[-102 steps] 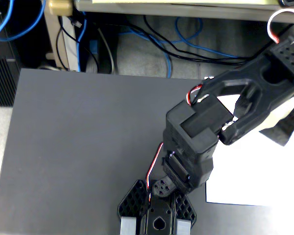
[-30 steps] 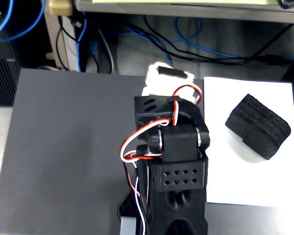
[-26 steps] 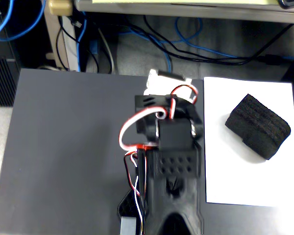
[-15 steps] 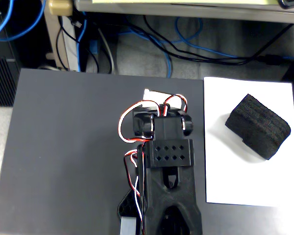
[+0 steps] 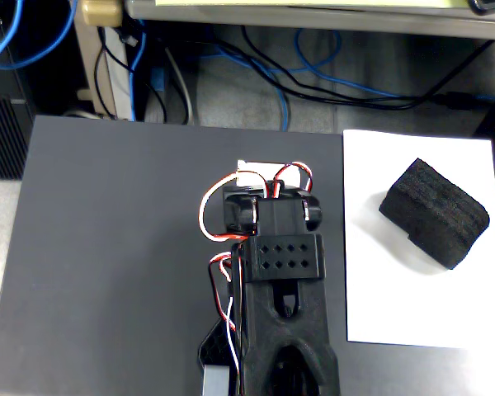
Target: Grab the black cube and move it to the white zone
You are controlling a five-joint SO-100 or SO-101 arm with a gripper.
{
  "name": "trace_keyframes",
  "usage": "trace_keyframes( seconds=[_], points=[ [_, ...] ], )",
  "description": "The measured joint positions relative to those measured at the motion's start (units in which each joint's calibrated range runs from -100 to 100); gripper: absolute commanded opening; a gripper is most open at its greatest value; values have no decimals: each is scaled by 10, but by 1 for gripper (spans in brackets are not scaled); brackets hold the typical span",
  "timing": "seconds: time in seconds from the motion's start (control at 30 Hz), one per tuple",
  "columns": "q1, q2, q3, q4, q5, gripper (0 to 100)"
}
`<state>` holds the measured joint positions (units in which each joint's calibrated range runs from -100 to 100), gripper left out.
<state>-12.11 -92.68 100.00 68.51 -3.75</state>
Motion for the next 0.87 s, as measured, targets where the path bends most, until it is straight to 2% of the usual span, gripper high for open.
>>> trace_keyframes(
  seconds=[0.23,0.87],
  points=[
    [0,0,0,0,19,1],
    [0,0,0,0,21,1]
  ],
)
